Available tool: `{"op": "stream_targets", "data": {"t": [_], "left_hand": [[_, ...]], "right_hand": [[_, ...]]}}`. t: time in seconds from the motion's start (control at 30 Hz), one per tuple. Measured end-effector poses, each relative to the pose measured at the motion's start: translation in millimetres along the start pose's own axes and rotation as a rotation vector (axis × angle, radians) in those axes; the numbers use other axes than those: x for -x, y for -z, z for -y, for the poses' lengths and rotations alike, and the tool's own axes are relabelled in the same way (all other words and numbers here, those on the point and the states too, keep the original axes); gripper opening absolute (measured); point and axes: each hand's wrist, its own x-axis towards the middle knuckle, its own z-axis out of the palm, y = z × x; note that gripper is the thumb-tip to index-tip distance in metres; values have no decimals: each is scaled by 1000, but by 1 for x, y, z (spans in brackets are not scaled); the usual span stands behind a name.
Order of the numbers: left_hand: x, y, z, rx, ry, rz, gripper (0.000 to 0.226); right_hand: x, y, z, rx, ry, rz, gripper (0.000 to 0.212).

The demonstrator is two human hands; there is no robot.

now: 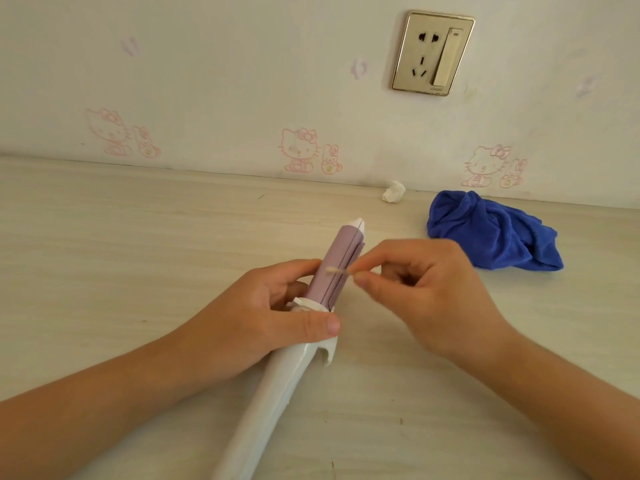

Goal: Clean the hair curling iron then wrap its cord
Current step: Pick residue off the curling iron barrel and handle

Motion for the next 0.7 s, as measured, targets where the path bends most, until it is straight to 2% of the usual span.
{"op": "stream_targets", "data": {"t": [0.1,0.23,0.4,0.57,0.7], "left_hand": [[2,-2,-1,-41,-15,8,54],[2,-3,0,-9,0,-50,54],[5,-3,-4,-68,-9,18,54],[4,-2,-3,-10,-13,-24,50],[6,-3,-5,-60,-21,26,50]], "right_hand": [[-5,8,-6,-1,-85,-67,11],[10,-10,9,-21,41,80,12],[-10,14,-7,26,-106,-106,12],[10,-11,8,-14,60,81,15],[-7,10,-8,26,-85,-85,14]]}}
